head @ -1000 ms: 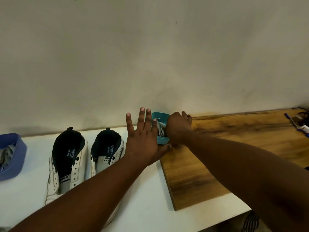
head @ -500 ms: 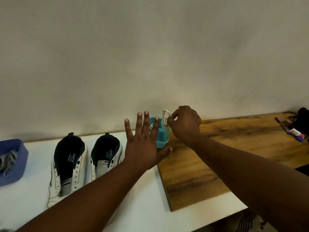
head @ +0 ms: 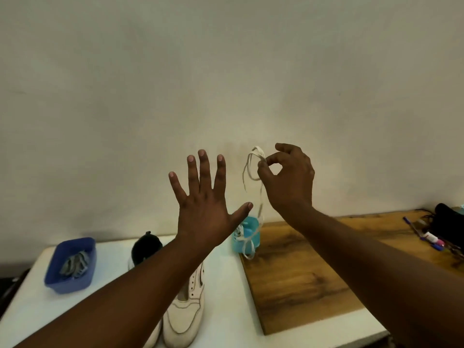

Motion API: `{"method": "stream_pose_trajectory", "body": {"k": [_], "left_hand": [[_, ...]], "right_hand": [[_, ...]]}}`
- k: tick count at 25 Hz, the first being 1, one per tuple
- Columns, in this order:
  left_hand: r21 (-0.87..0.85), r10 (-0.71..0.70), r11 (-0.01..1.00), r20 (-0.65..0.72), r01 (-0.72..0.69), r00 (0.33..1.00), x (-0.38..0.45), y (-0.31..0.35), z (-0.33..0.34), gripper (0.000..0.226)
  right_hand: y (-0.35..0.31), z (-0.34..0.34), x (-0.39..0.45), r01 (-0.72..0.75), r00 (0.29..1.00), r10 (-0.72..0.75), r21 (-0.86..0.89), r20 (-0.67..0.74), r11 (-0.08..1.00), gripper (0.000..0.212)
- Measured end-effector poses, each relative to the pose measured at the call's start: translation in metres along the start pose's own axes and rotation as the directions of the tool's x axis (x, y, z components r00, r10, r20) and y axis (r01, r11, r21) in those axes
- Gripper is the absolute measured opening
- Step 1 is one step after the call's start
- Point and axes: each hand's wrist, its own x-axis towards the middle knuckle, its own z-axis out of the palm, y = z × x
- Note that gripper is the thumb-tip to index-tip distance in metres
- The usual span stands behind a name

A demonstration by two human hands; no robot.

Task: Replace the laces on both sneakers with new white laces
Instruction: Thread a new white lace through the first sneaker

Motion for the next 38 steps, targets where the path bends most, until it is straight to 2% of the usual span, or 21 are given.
{"method": "stream_pose_trajectory", "body": {"k": [6,8,11,13,17,21,23,26,28,31,33,36,38], "left_hand": [[-0.189,-0.114,0.978,-0.154,0.084,0.982,0.012,-0.024,-0.147,0.101],[-0.279,-0.17,0.955,-0.227,0.103,0.959,0.024,-0.034,-0.192,0.081],[-0.489,-0.294,0.863,-0.285,0.125,0.912,0.036,-0.051,-0.246,0.032],[-0.572,-0.349,0.809,-0.275,0.14,0.896,0.039,-0.06,-0.273,0.021],[-0.517,-0.367,0.846,-0.391,0.128,0.844,0.036,-0.07,-0.303,0.012],[-0.458,-0.371,0.876,-0.441,0.151,0.817,0.037,-0.073,-0.327,0.013],[-0.399,-0.363,0.901,-0.487,0.168,0.794,0.04,-0.077,-0.337,0.018],[-0.42,-0.418,0.883,-0.504,0.209,0.756,0.044,-0.088,-0.346,0.025],[-0.427,-0.456,0.868,-0.482,0.254,0.748,0.046,-0.097,-0.346,0.027],[-0.457,-0.515,0.835,-0.452,0.306,0.729,0.046,-0.107,-0.343,0.029],[-0.533,-0.577,0.785,-0.447,0.315,0.683,0.046,-0.113,-0.343,0.029],[-0.593,-0.663,0.713,-0.4,0.373,0.632,0.048,-0.127,-0.339,0.031],[-0.643,-0.736,0.643,-0.369,0.417,0.567,0.048,-0.139,-0.332,0.033]], "right_hand": [[-0.14,-0.078,0.034,0.207,0.978,-0.206,0.177,-0.029,0.962,0.008],[-0.179,-0.098,0.046,0.247,0.969,-0.246,0.238,-0.037,0.939,0.01],[-0.221,-0.119,0.058,0.279,0.959,-0.282,0.307,-0.037,0.91,0.011],[-0.238,-0.13,0.064,0.282,0.956,-0.29,0.346,-0.029,0.895,0.012],[-0.253,-0.144,0.075,0.244,0.963,-0.271,0.414,0.005,0.877,0.013],[-0.267,-0.153,0.084,0.157,0.978,-0.204,0.471,0.049,0.868,0.016],[-0.276,-0.156,0.092,0.194,0.96,-0.257,0.4,0.108,0.896,0.014],[-0.286,-0.156,0.099,0.297,0.886,-0.367,0.26,0.284,0.919,0.006],[-0.288,-0.153,0.1,0.297,0.867,-0.371,0.253,0.334,0.921,0.015],[-0.29,-0.148,0.107,0.331,0.874,-0.361,0.146,0.324,0.932,0.02],[-0.29,-0.146,0.114,0.363,0.887,-0.356,0.034,0.295,0.931,0.017],[-0.286,-0.147,0.127,0.321,0.918,-0.3,-0.038,0.261,0.946,0.016],[-0.282,-0.149,0.141,0.3,0.941,-0.266,-0.147,0.211,0.943,0.019]]}}
